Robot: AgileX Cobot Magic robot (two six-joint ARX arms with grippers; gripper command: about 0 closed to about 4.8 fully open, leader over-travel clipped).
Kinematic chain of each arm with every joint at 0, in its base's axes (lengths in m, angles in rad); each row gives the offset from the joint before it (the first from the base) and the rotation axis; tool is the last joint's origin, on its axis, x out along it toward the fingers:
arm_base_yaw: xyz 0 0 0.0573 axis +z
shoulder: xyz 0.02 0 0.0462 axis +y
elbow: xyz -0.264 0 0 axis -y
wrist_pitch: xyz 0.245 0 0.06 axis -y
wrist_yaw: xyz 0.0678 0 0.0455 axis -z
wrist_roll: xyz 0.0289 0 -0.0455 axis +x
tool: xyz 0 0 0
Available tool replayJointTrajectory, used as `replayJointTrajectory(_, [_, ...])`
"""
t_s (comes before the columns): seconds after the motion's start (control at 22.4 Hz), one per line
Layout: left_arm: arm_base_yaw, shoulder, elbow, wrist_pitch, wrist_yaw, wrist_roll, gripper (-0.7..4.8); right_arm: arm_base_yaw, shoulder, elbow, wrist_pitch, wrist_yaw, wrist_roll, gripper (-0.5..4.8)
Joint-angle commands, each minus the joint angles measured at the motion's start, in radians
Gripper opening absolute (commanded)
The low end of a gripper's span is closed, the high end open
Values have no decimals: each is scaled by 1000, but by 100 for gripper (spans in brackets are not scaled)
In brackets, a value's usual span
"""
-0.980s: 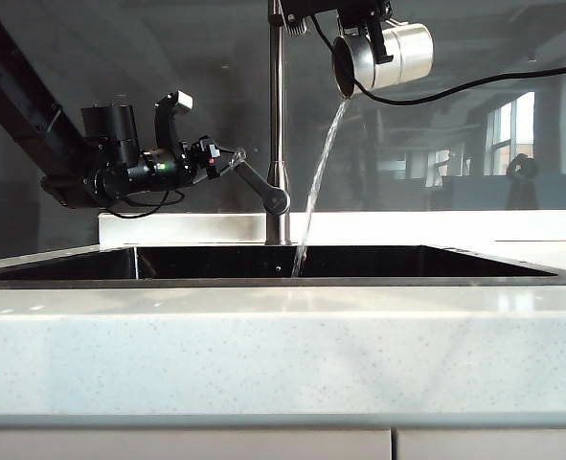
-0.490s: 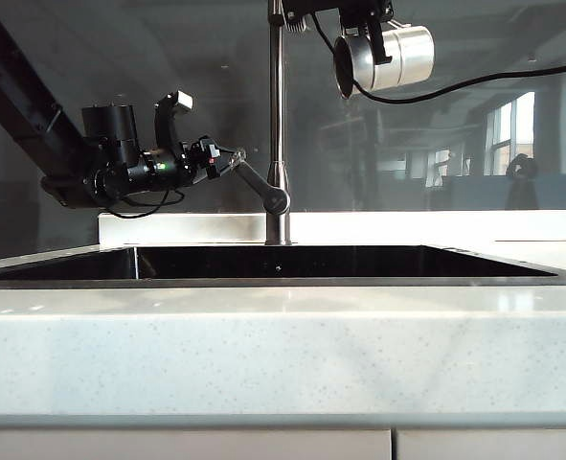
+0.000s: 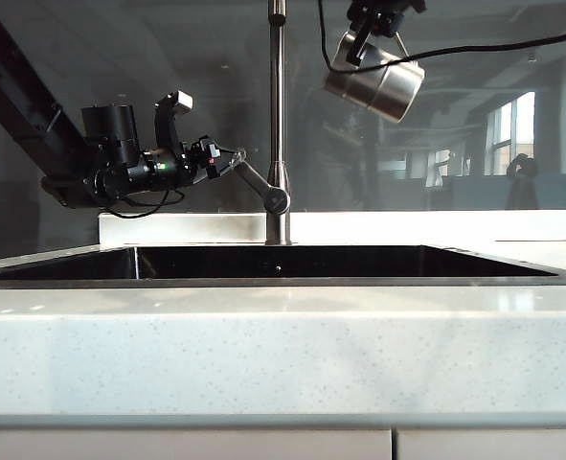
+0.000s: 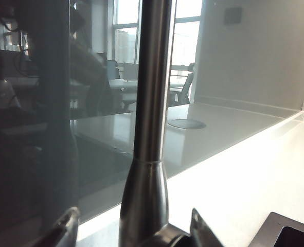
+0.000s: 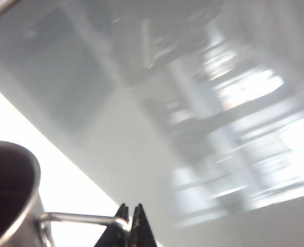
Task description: Pick up the mug next to the sink, go to the faucet to get some water, pour the water into the sink, and finally put the mug back to its place.
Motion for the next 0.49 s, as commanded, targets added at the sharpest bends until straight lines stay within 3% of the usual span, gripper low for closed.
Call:
replayJointTrajectory(0.04, [11,-3,3,-18,-45,4,268,-60,-72,-1,-140,-145,531,-4])
replayJointTrajectory(0.13, [11,-3,3,-17,-45,4,268,-122,-124,-58,-152,-249,721,-4])
replayJointTrajectory(0.22, [11,-3,3,-18,-44,4,268,-192,-183,-153,-109,-331,829,-4])
replayJointTrajectory(0.49, [11,-3,3,-28,-44,4,268,-388,-335,-533,188,-480,982,-4])
